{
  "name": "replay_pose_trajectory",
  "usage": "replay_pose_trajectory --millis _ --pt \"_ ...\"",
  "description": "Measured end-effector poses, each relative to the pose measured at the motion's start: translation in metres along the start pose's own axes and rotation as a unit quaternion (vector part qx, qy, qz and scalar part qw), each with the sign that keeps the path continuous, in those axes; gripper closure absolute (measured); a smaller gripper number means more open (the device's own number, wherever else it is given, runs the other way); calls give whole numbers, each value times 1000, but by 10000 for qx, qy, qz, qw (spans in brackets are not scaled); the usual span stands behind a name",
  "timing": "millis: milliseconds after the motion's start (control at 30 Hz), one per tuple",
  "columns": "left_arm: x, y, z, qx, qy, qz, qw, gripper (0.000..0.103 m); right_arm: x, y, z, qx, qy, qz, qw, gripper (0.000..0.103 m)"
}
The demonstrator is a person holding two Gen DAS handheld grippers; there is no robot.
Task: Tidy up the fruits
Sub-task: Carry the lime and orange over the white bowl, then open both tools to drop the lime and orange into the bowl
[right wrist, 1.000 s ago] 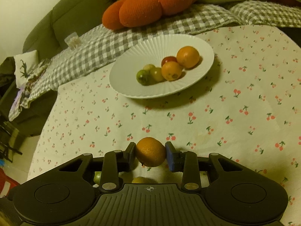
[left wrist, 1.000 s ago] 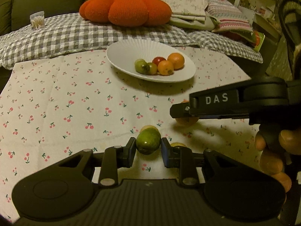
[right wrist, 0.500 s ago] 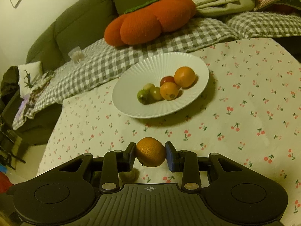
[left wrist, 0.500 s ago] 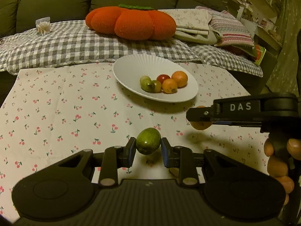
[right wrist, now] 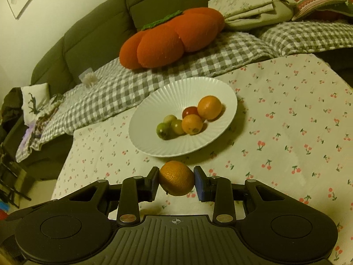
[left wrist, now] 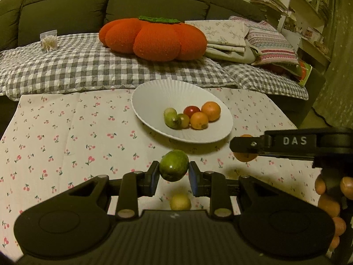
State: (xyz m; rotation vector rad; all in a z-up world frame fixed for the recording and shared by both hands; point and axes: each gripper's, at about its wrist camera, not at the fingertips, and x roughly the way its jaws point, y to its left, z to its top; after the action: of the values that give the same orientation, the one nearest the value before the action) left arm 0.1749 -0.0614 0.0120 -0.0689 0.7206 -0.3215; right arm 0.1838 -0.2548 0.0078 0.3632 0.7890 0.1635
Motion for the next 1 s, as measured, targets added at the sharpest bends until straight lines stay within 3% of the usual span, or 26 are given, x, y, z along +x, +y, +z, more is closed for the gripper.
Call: replay_pose_trajectory --millis 667,1000 --pt "50 28 43 -251 -323 193 9990 77 21 -17 35 -94 -337 -305 9989 70" --pt "89 29 60 -249 -288 95 9992 77 54 -25 55 -5 -153 -257 9996 70"
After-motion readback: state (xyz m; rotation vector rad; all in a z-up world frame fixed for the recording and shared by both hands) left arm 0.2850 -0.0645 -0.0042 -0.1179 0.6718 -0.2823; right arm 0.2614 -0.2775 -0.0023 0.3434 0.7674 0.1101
